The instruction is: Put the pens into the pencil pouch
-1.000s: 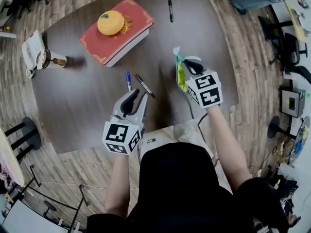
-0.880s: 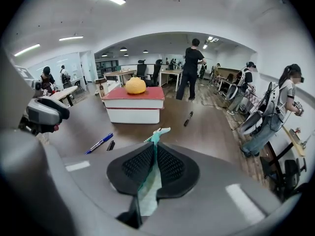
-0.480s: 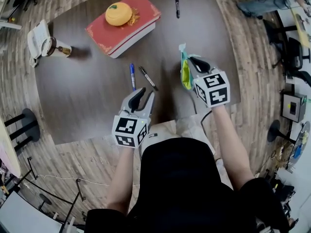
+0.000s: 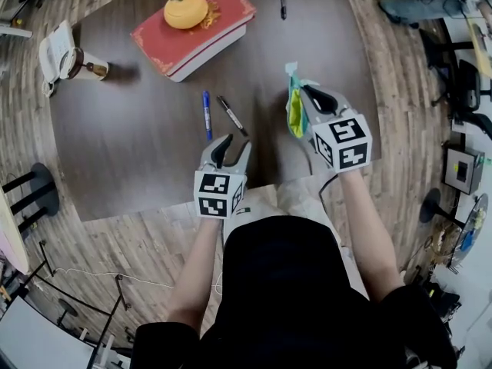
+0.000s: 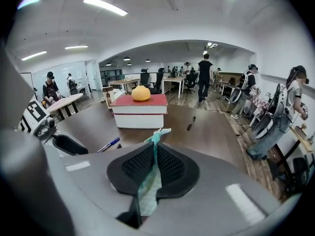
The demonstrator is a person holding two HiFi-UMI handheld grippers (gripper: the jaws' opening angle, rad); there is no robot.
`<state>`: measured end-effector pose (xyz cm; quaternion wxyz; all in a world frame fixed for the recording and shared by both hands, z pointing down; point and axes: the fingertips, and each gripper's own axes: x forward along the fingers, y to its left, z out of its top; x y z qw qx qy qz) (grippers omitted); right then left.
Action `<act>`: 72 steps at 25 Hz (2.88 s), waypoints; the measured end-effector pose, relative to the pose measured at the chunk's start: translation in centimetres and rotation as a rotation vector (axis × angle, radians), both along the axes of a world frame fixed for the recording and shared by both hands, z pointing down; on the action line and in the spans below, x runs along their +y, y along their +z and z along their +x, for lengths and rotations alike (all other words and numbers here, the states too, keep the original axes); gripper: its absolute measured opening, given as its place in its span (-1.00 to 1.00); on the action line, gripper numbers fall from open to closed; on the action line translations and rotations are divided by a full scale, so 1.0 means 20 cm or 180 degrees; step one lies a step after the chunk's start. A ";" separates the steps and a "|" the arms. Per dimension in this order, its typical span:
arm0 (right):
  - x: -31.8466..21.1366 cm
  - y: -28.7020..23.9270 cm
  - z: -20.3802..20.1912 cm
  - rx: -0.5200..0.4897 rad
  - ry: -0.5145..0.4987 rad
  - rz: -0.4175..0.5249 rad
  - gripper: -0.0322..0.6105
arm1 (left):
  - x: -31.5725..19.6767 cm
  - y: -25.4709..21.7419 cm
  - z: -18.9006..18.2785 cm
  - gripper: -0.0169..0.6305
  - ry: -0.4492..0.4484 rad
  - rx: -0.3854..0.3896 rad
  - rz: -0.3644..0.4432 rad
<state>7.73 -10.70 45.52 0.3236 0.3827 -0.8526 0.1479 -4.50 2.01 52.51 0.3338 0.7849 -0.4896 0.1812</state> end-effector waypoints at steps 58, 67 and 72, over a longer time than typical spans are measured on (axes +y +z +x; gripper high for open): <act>-0.09 0.03 0.03 -0.0307 -0.0171 -0.0063 -0.81 | -0.08 0.49 0.00 -0.85 -0.0651 -0.0636 -0.0482; -0.09 0.02 0.03 -0.0288 -0.0133 -0.0056 -0.81 | -0.07 0.47 0.01 -0.86 -0.0522 -0.0569 -0.0492; -0.10 0.02 0.03 -0.0276 -0.0079 -0.0028 -0.81 | -0.07 0.40 0.01 -0.86 -0.0433 -0.0526 -0.0403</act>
